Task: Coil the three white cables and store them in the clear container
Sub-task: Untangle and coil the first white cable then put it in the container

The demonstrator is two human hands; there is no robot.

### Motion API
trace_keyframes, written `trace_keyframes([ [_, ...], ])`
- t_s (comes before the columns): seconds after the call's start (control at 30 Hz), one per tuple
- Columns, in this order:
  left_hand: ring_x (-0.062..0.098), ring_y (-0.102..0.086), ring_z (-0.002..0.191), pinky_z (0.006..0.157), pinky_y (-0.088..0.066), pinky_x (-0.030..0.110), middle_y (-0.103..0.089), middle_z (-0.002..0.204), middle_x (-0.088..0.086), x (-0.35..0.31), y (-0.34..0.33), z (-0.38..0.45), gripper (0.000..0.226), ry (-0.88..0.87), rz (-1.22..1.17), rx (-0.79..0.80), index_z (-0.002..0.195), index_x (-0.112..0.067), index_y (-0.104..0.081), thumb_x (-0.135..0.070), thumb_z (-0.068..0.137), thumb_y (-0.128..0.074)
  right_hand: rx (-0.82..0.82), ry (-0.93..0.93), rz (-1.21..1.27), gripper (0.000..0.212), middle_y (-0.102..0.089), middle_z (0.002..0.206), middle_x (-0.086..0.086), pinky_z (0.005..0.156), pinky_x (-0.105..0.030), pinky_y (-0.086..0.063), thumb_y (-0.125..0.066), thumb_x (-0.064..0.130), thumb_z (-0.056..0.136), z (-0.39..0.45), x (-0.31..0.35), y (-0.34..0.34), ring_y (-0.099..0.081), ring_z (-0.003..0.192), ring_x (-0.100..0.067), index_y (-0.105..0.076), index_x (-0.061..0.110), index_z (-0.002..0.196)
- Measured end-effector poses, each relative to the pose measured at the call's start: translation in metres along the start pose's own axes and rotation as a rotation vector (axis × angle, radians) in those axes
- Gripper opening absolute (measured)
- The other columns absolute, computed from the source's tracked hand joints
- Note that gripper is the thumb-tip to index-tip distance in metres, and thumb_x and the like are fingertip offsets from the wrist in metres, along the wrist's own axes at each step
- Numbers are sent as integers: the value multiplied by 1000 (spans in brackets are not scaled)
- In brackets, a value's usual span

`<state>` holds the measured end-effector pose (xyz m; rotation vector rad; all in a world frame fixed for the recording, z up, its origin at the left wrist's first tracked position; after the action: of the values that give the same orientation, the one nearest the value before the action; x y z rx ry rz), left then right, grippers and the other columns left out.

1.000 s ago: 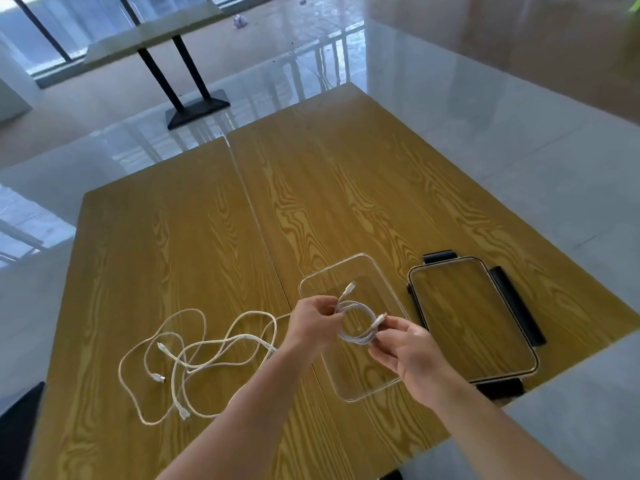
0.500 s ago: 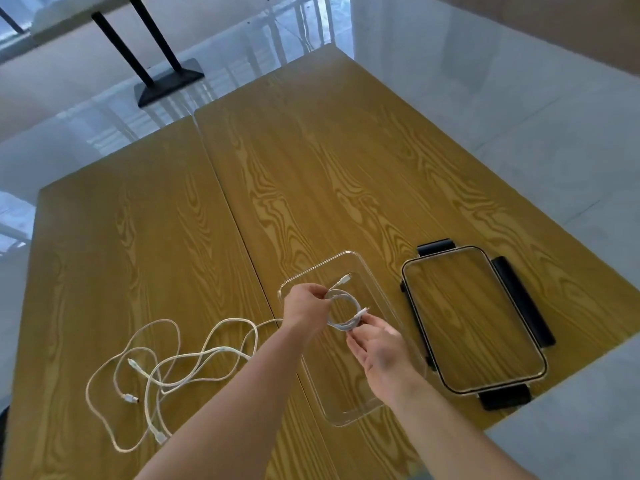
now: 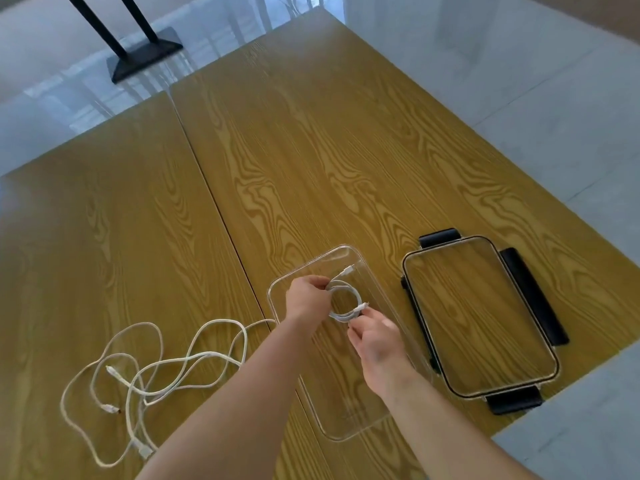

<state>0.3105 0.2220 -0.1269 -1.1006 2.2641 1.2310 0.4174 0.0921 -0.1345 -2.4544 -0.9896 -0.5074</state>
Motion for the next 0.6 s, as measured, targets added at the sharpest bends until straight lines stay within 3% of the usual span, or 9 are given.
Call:
trace_keyframes([
  [0.17,11,-67,83,70,-57,26,-72,98,-2,10,4,-1,30,49,-70,-46,115,-15,-72,-13,86,-70,8,7,-13,47,-68,118,-6,117,-41,-36,-57,0,92,1,3,-3,-57,120,-16,-54,11,138],
  [0.27,11,-67,81,75,-59,30,-71,92,-4,17,7,-3,24,77,-109,-76,110,-15,-73,-12,87,-70,27,5,-8,44,-67,121,-7,116,-37,-35,-56,0,92,3,4,-7,-56,122,-16,-57,13,134],
  [0.37,12,-67,81,73,-59,29,-70,89,-3,21,8,-7,20,123,-150,-84,107,-16,-73,-8,89,-67,48,1,3,32,-69,121,-8,116,-36,-37,-56,-1,91,5,3,-10,-57,124,-16,-66,20,113],
  [0.6,19,-71,84,79,-62,39,-74,87,2,23,7,-11,16,177,-205,-77,103,-15,-74,-13,90,-66,53,6,41,44,-67,107,2,118,-38,-35,-52,-4,95,8,2,-5,-53,130,-18,-54,7,138],
])
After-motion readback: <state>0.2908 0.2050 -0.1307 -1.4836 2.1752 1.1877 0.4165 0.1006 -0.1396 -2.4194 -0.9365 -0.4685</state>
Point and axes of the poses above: each hand's wrist, its own z-axis towards the middle knuckle, its own y-axis out of the back of the hand, x = y × z, the point moved 9 cm from there along z, towards the middle knuckle
